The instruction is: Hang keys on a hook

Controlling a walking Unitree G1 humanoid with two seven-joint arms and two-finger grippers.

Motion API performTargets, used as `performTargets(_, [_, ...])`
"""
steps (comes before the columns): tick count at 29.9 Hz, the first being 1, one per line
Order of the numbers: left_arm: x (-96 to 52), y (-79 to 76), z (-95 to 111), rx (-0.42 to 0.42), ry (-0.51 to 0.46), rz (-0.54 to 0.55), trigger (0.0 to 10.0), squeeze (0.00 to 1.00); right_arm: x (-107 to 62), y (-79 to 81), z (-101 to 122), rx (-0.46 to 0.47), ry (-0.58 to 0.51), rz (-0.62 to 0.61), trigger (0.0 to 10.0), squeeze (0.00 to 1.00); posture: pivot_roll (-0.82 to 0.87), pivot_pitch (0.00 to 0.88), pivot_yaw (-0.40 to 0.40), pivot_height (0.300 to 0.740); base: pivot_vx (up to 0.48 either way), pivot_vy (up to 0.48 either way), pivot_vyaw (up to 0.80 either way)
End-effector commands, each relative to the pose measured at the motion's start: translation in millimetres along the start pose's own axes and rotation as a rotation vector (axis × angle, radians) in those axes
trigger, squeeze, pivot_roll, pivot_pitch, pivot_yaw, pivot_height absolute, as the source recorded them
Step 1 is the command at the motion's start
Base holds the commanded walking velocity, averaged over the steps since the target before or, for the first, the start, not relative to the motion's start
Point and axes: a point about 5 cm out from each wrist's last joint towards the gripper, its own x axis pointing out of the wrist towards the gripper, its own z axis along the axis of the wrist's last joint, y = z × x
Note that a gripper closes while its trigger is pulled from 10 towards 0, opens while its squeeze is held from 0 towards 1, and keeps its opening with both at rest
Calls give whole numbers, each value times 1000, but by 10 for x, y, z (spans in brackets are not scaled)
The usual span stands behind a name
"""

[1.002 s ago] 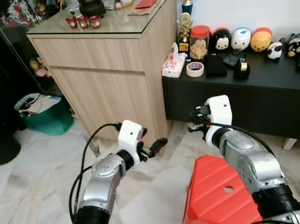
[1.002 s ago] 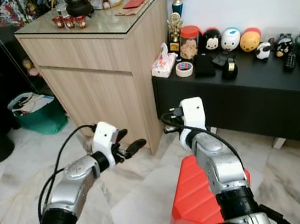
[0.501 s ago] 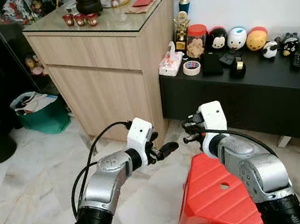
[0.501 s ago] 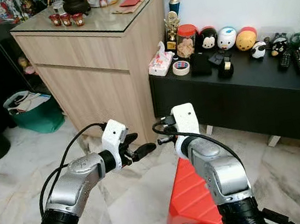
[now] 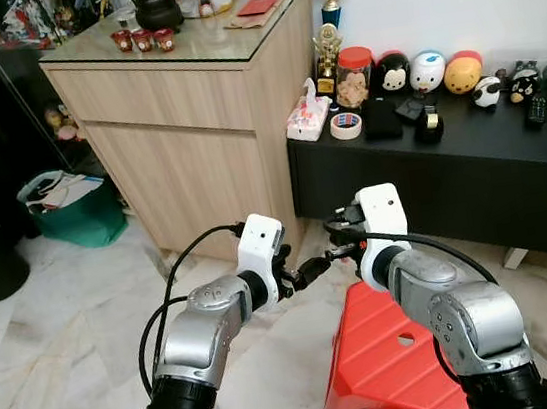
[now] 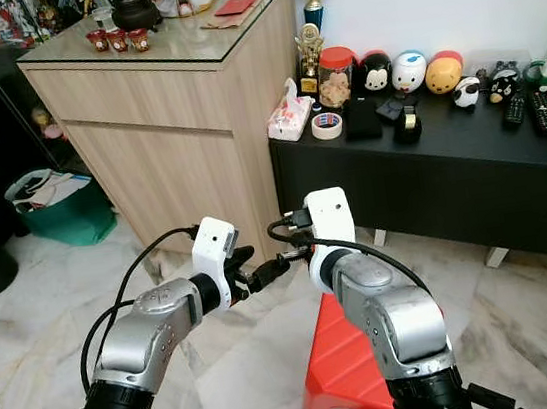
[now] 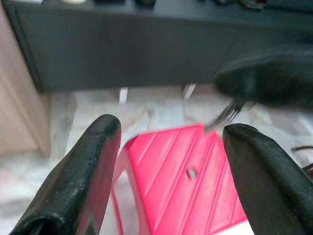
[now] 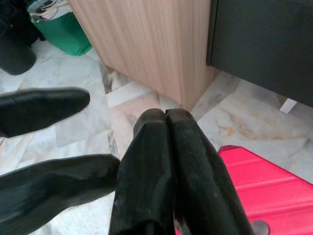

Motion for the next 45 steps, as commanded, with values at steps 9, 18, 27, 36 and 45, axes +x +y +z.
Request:
performTargets(9, [-27,-138,61,93,-59,-107,10000,0,-67,30,64,-1,-13,15,10000,0,-49,50,4,723,0,0,0])
performTargets(18, [-24,-197,13,141,-70,-141,10000,0,-109,77,125,1,-24,28,10000,0,-55,51,4,723,0,0,0])
performTargets(27, [-33,-174,-41,212,-68,-120,10000,0,-139,113,219,19,-47,36,10000,0,-59,57,3,723,0,0,0])
performTargets(36, [-26,-246,54,200,-180,-159,10000,0,-168,156,237,34,-45,50,10000,0,-64,59,0,723,0,0,0])
performTargets(45, [-13,-277,-20,296,-156,-173,10000,0,-186,214,286,78,-54,79,10000,0,-66,60,-2,723,0,0,0])
